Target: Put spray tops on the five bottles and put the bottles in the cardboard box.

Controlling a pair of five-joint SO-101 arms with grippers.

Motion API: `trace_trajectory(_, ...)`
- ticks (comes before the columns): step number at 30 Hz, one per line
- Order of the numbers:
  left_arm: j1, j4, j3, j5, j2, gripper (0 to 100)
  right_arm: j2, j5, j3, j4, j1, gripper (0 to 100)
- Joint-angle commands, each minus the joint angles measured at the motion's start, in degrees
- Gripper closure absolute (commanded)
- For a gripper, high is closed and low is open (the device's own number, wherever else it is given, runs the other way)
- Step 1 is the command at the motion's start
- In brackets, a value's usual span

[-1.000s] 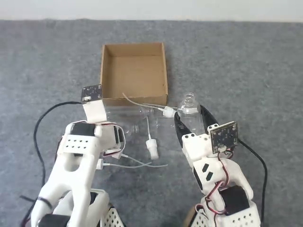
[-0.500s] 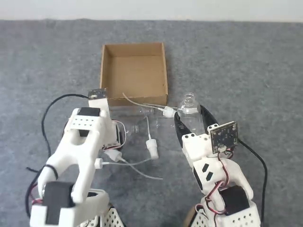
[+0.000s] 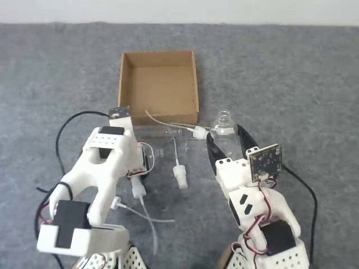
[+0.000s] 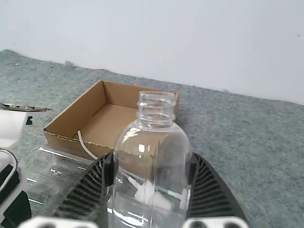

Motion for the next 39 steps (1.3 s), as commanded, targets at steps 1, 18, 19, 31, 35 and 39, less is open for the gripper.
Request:
trace_trajectory(1, 1.05, -1.67, -1.98, 0.62, 2.2, 95, -0.84, -0.44, -0.79, -1.27, 0.31, 95.4)
trace_trajectory(18, 4.92, 6.59, -11.65, 0.62, 2.11, 95, -0.84, -0.44, -0.79, -1.19, 0.31, 95.3)
trace_trajectory(19, 5.01, 7.74, -13.41, 0.7, 2.11, 95, -0.84, -0.44, -0.79, -1.19, 0.31, 95.2)
trace_trajectory(31, 5.36, 9.14, -22.99, 0.53, 2.11, 95, -0.84, -0.44, -0.79, -1.19, 0.31, 95.1)
trace_trajectory(35, 6.59, 9.14, -24.48, -3.96, 2.11, 95, -0.84, -0.44, -0.79, -1.19, 0.31, 95.1)
trace_trajectory(39, 10.29, 9.41, -24.48, -8.0, 2.46, 95, -0.84, -0.44, -0.97, -1.1, 0.66, 95.1)
